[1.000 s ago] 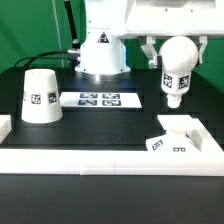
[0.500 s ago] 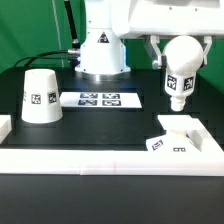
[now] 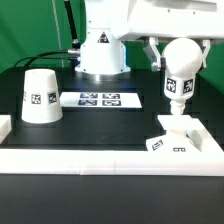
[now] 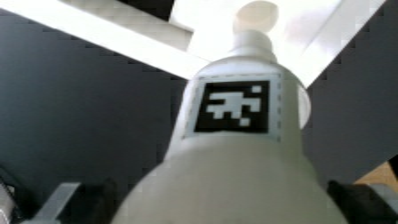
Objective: Assemble lamp
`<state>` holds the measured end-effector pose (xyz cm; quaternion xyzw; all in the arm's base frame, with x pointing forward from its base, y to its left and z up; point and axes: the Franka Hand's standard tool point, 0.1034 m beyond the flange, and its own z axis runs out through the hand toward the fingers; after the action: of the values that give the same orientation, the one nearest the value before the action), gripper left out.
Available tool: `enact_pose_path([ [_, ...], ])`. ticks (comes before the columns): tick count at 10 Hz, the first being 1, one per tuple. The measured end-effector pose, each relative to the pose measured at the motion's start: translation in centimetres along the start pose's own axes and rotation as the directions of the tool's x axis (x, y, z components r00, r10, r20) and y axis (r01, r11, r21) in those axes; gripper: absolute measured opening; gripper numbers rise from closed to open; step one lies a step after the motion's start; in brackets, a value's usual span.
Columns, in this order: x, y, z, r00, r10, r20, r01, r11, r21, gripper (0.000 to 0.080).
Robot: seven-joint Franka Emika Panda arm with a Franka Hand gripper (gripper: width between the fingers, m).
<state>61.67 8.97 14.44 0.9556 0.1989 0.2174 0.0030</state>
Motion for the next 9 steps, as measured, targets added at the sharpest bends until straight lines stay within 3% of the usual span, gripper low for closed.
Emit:
enact_pose_path([
  [9,-0.94,-0.63,1.05,1.000,-0.003,0.022,0.003,1.000,0.009,0.0577],
])
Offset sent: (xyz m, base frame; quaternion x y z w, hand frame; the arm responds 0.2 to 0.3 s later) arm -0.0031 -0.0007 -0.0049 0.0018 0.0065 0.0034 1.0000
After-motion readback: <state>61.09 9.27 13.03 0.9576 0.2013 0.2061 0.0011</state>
